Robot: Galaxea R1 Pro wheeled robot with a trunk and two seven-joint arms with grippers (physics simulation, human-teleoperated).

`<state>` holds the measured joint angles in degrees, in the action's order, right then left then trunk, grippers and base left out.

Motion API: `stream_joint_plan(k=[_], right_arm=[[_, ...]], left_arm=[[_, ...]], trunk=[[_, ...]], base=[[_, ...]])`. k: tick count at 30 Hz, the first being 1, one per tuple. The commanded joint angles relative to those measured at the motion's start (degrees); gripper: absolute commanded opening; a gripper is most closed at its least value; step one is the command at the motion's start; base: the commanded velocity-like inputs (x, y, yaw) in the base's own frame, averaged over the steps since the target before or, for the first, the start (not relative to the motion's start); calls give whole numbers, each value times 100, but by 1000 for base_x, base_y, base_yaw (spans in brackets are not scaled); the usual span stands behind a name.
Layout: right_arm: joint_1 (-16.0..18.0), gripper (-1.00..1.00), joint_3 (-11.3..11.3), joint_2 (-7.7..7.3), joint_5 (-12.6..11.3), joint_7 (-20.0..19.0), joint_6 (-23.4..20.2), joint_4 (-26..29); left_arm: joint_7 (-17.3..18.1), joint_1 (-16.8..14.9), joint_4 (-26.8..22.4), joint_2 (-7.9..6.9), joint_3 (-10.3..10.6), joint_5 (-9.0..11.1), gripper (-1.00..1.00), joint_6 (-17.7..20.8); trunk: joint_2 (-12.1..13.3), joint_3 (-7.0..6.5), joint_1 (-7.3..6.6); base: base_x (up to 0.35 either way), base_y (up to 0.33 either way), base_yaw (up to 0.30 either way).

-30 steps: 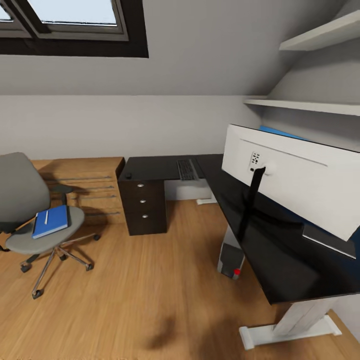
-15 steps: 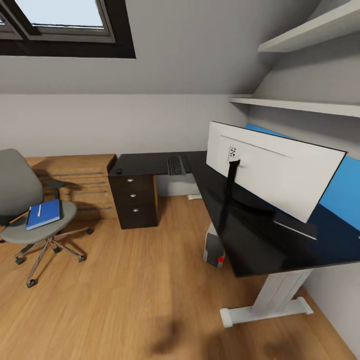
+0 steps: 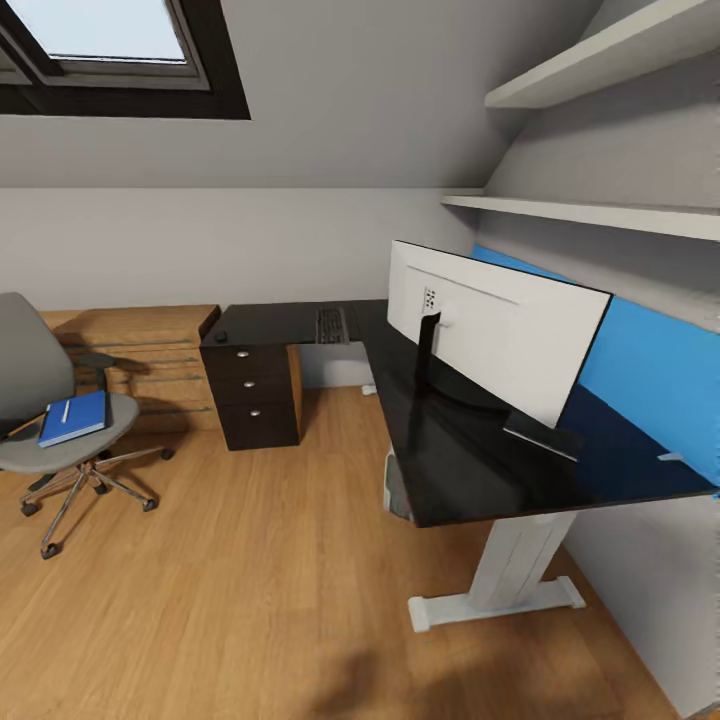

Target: In the bedroom, organize the workspace by keeping the computer under the desk, ensuring the monitor is on the desk, placing the keyboard on the desk next to the monitor, placing the mouse on the desk next to the keyboard, moving the folder from the swivel chair onto the desk next to the mouse, stacking the notebook on top of the folder with the pen on top of the notebook, and positioning the swivel chair next to the desk.

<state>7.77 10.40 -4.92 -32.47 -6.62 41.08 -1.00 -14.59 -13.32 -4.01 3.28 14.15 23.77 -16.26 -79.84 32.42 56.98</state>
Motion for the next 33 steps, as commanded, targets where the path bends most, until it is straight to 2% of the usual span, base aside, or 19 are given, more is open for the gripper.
stream_joint_plan(k=[1,21,33], right_arm=[[5,100,24,0,-65,-47,15,-11],[7,100,22,-9,-81,-50,23,-5],[5,100,23,-9,-75,-57,23,-6]], left_arm=[[-28,-3,4,2,52,40,100,-19],[-27,-3,5,24,57,40,100,-9],[-27,-3,5,21,57,41,100,-7]], trunk=[[-3,5,0],[-3,5,0],[-3,5,0]], base=[[-10,-339,0],[17,-344,0],[15,-75,0]])
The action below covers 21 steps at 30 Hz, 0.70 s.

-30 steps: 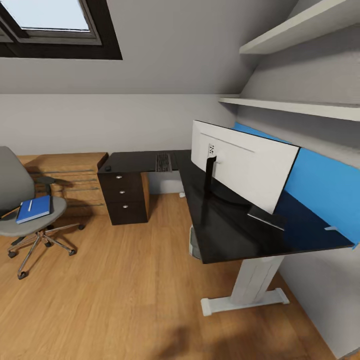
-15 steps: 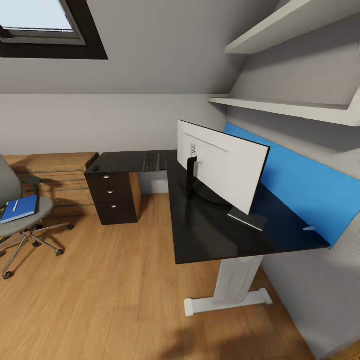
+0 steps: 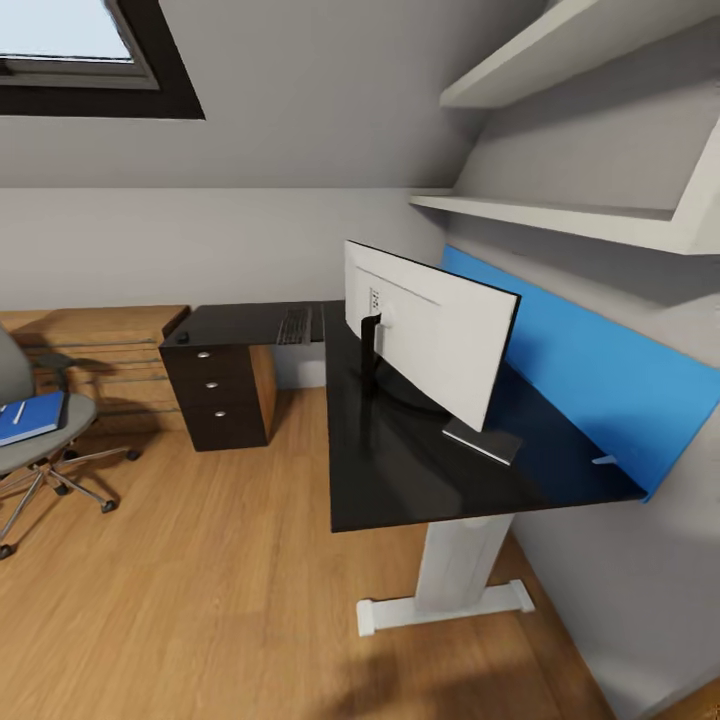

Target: In the bedroom, organize the workspace by keeping the computer under the desk, ensuring the monitor is on the desk, placing the keyboard on the desk next to the monitor, placing the mouse on the desk next to the keyboard, moving the folder from the swivel chair onto the desk next to the mouse, stacking the notebook on top of the folder with the pen on top of the notebook, and positioning the swivel chair next to the desk.

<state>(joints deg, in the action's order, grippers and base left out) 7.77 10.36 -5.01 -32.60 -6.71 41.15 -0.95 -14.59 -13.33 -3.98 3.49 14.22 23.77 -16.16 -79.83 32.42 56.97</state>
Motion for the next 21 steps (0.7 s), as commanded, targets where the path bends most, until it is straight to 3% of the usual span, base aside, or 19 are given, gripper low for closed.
stream_joint_plan(k=[1,17,21], right_arm=[[5,100,27,0,-63,-47,16,-10],[5,100,28,10,-63,-48,15,-10],[5,100,28,9,-63,-43,16,-10]], left_arm=[[-27,-3,3,1,51,40,100,-18],[-27,-3,1,-6,46,47,100,-15],[-33,-3,-5,-6,47,47,100,-32]], trunk=[[-4,5,0],[-4,7,0],[37,-11,-22]], base=[[1,-258,0],[0,-295,152],[0,-66,12]])
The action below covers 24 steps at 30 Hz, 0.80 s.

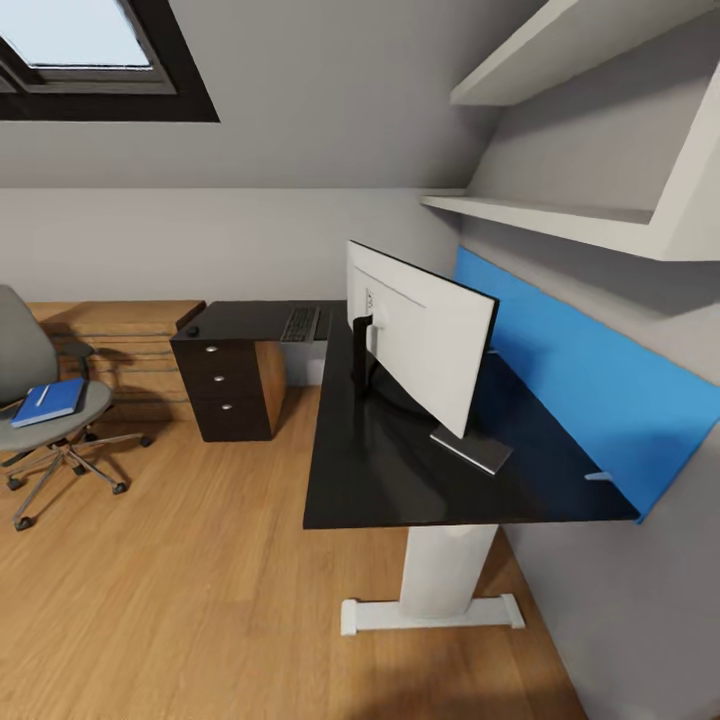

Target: In the bedroom, organize the workspace by keeping the computer under the desk, ensuring the monitor is on the desk, placing the keyboard on the desk next to the monitor, placing the mouse on the desk next to the keyboard, moving the folder from the swivel chair onto the desk next to the mouse, stacking the notebook on top of the folder with the pen on top of the notebook, and positioning the swivel chair next to the desk.

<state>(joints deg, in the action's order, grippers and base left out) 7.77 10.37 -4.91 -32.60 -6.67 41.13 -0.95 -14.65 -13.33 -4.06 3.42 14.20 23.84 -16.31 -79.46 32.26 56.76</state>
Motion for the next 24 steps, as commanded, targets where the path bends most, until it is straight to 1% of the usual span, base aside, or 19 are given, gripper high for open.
stream_joint_plan(k=[1,7,9,11,12,16,17,21,22,23,24], right_arm=[[5,100,31,-7,-62,-51,23,-9],[5,100,28,-7,-66,-46,26,9],[12,100,8,-20,-80,-38,56,552],[13,100,-5,-42,-83,-30,55,846],[13,100,-20,-79,-82,0,49,1154],[13,100,-39,-177,-82,193,25,1796],[14,100,-44,-231,-81,358,4,2142],[14,100,-49,-356,-69,779,-130,2882],[14,100,-50,-394,-63,892,-192,3085],[14,100,-51,-479,-50,1113,-355,3508],[14,100,-51,-530,-45,1217,-456,3721]], left_arm=[[-28,-3,2,1,49,45,100,-18],[-29,-3,2,-6,48,55,100,-14],[-32,-3,2,-8,48,59,100,-12],[-34,-3,2,-8,48,59,100,-12],[-35,-3,1,-8,48,59,100,-12],[-37,-3,1,-13,45,60,100,-12],[-37,-3,1,-14,44,60,100,-12],[-40,-3,1,-16,41,60,100,-12],[-42,-3,1,-16,41,60,100,-12],[-43,-3,1,-16,40,60,100,-12],[-44,-3,1,-16,40,60,100,-12]], trunk=[[39,-13,-23],[279,-121,-155],[360,-157,-199],[440,-193,-243],[480,-211,-264],[640,-283,-352],[680,-301,-374],[841,-372,-462],[881,-390,-484],[921,-408,-506],[961,-426,-528]], base=[[0,-14,3],[0,-6,1],[0,0,0],[0,0,0],[0,0,0],[0,0,0],[0,0,0],[0,0,0],[0,0,0],[0,0,0],[0,0,0]])
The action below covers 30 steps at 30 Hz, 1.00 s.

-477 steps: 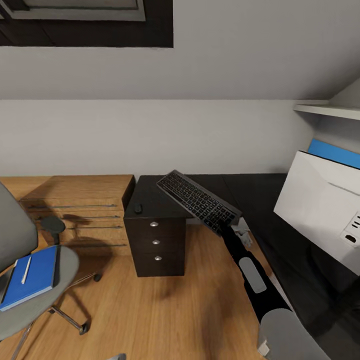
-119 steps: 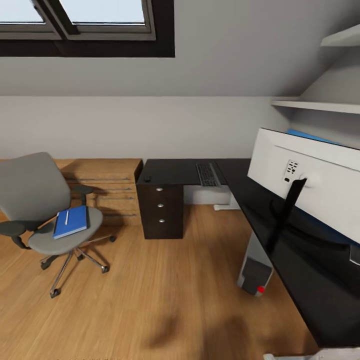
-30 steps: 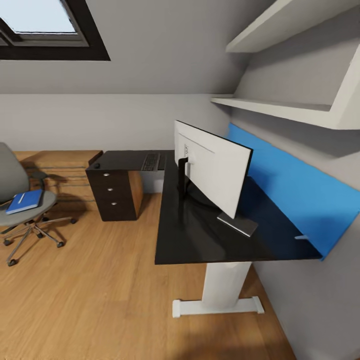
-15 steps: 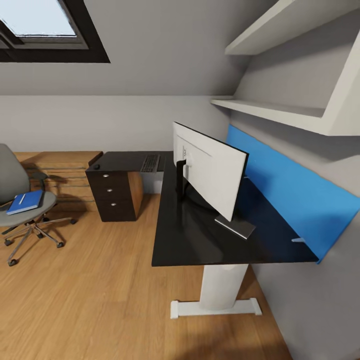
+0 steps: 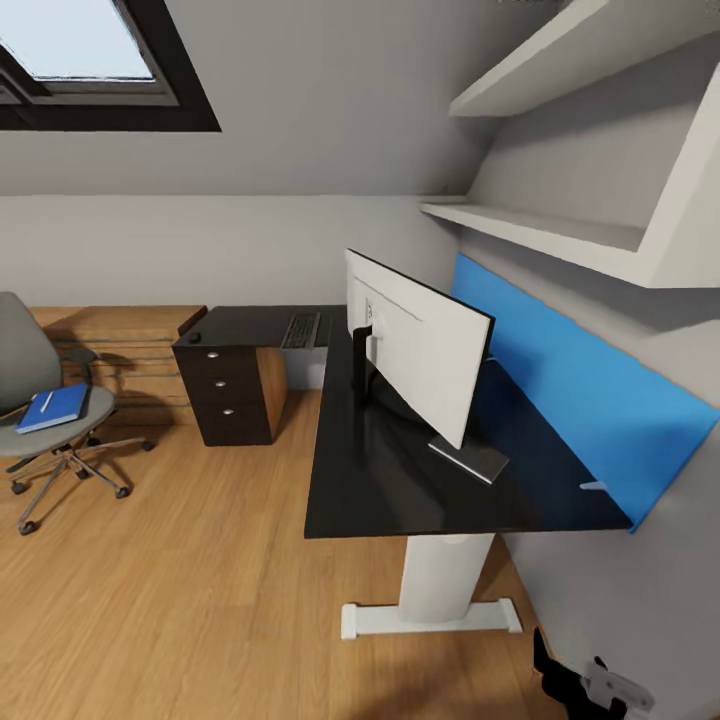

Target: In the bedroom, organize the workspace by keeping the computer under the desk, ensuring the monitor is on the desk, placing the keyboard on the desk next to the monitor, placing the mouse on the desk next to the keyboard, moving the folder from the swivel chair onto the desk next to the mouse, stacking the notebook on top of the folder with the pen on top of the notebook, and positioning the swivel chair next to the desk.

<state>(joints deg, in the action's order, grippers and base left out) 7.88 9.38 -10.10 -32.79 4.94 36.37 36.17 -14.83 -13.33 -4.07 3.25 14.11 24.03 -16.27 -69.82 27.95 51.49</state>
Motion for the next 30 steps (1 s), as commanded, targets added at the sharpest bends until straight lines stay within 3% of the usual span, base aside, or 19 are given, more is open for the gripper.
stream_joint_plan(k=[1,3,4,7,9,10,12,13,16,18,19,24,26,28,29,30], right_arm=[[3,100,45,-67,-23,155,-95,219],[3,100,36,-209,-19,329,-380,618],[3,100,5,-381,-22,473,-734,977],[12,100,-86,-629,-31,636,-1352,1446],[28,100,-175,-743,-31,710,-1786,1713],[63,100,-284,-819,-27,756,-2223,1921],[158,100,-392,-868,-20,784,-2656,2052],[354,100,-465,-899,-11,800,-3072,2126],[800,100,-526,-924,15,810,-3665,2103],[1587,100,-561,-926,144,781,-4321,1693],[1836,100,-559,-910,226,759,-4445,1482],[2519,100,-533,-691,627,475,-4619,750],[2933,100,-530,-506,1027,131,-4615,89],[3166,100,-532,-440,1221,-12,-4443,-466],[3252,100,-532,-427,1261,-43,-4335,-664],[3729,100,-534,-370,1413,-206,-3293,-1777]], left_arm=[[-26,-3,2,1,49,41,100,-16],[-27,-3,2,1,49,41,100,-16],[-27,-3,2,1,49,41,100,-16],[-28,-3,2,-4,49,41,100,-16],[-28,-3,2,-5,47,43,100,-16],[-28,-3,2,-6,46,44,100,-16],[-28,-3,2,-7,44,46,100,-16],[-28,-3,2,-7,42,47,100,-16],[-28,-3,2,-8,41,48,100,-21],[-28,-3,2,-8,40,49,100,-24],[-28,-3,2,-8,40,49,100,-24],[-27,-3,2,-8,40,50,100,-25],[-28,-3,2,-8,40,45,100,-29],[-28,-3,2,-8,40,46,100,-36],[-28,-3,2,-8,38,47,100,-37],[-23,-3,0,-16,32,50,100,-42]], trunk=[[38,-13,-23],[118,-48,-67],[159,-66,-89],[279,-120,-154],[359,-156,-198],[399,-174,-220],[479,-210,-264],[519,-228,-286],[640,-282,-352],[720,-318,-396],[760,-336,-418],[921,-408,-506],[921,-408,-506],[921,-408,-506],[921,-408,-506],[921,-408,-506]], base=[[0,0,0],[0,0,0],[0,0,0],[0,0,0],[0,0,0],[0,0,0],[0,0,0],[0,0,0],[0,0,0],[0,0,0],[0,0,0],[0,0,0],[0,0,0],[0,0,0],[0,0,0],[0,0,0]])
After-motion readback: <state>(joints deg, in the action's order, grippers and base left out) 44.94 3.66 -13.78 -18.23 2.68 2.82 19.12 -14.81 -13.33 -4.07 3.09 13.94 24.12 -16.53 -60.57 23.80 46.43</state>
